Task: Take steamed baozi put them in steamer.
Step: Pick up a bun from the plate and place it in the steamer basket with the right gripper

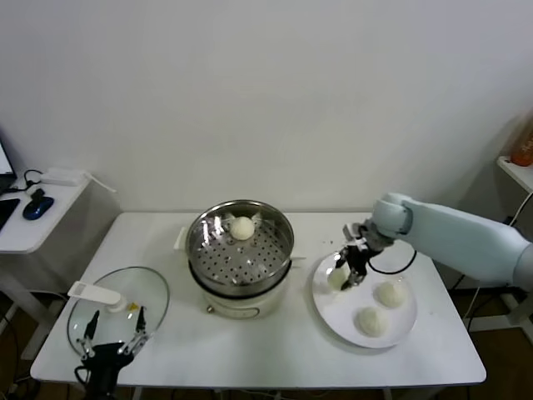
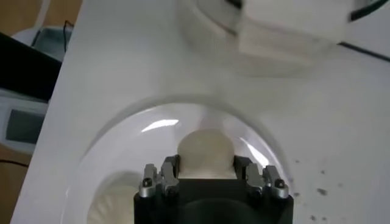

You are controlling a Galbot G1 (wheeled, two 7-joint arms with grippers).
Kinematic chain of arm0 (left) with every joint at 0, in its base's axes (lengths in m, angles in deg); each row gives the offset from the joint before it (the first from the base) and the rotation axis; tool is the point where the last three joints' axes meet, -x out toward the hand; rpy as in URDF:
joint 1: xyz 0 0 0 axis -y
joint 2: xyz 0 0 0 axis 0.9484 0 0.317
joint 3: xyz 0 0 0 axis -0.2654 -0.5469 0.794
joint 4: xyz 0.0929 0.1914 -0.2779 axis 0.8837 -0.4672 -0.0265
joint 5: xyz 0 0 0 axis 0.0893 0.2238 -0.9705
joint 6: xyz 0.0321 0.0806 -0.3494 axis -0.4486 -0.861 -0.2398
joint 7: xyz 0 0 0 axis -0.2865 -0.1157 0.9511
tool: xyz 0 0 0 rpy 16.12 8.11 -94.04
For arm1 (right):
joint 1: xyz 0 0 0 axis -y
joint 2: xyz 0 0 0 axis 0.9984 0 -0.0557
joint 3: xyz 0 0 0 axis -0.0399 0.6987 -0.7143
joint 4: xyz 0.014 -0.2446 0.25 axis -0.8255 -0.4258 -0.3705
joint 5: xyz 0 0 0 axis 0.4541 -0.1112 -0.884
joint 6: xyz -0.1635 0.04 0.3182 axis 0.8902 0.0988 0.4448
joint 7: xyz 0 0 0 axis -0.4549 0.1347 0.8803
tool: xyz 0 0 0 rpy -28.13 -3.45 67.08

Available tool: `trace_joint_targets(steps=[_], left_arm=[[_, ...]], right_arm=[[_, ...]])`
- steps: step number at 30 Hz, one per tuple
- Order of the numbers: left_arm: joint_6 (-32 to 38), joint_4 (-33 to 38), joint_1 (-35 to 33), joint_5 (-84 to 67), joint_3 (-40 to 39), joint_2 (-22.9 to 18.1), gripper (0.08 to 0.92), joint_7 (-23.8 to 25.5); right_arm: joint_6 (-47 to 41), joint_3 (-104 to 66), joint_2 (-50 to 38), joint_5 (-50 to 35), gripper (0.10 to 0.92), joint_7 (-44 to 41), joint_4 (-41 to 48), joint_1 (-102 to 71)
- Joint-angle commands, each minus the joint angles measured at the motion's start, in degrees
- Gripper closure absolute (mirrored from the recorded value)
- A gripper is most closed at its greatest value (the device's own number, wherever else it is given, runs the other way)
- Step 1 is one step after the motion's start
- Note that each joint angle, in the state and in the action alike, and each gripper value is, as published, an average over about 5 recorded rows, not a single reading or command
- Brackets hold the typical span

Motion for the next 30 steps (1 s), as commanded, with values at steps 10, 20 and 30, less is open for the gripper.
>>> trace_joint_targets(steps=[10, 20, 30], left_arm=[[-0.15, 0.70, 0.03, 1.22, -1.13, 0.02, 0.177, 0.21], [0.34, 1.29, -1.08, 3.01, -1.55, 0.02, 0.177, 0.23], [0.13, 1.57, -1.28, 3.05, -1.19, -0.02, 0.177, 0.21]], right_arm=[[-1.33, 7.56, 6.17, -20.50, 0.426, 1.85, -1.14, 21.89], [-2.70, 1.43, 22.98, -20.28, 0.423, 3.20, 8.00, 15.47], [-2.49, -2.27, 35.35, -15.31, 0.424, 2.82, 18.49, 6.79]])
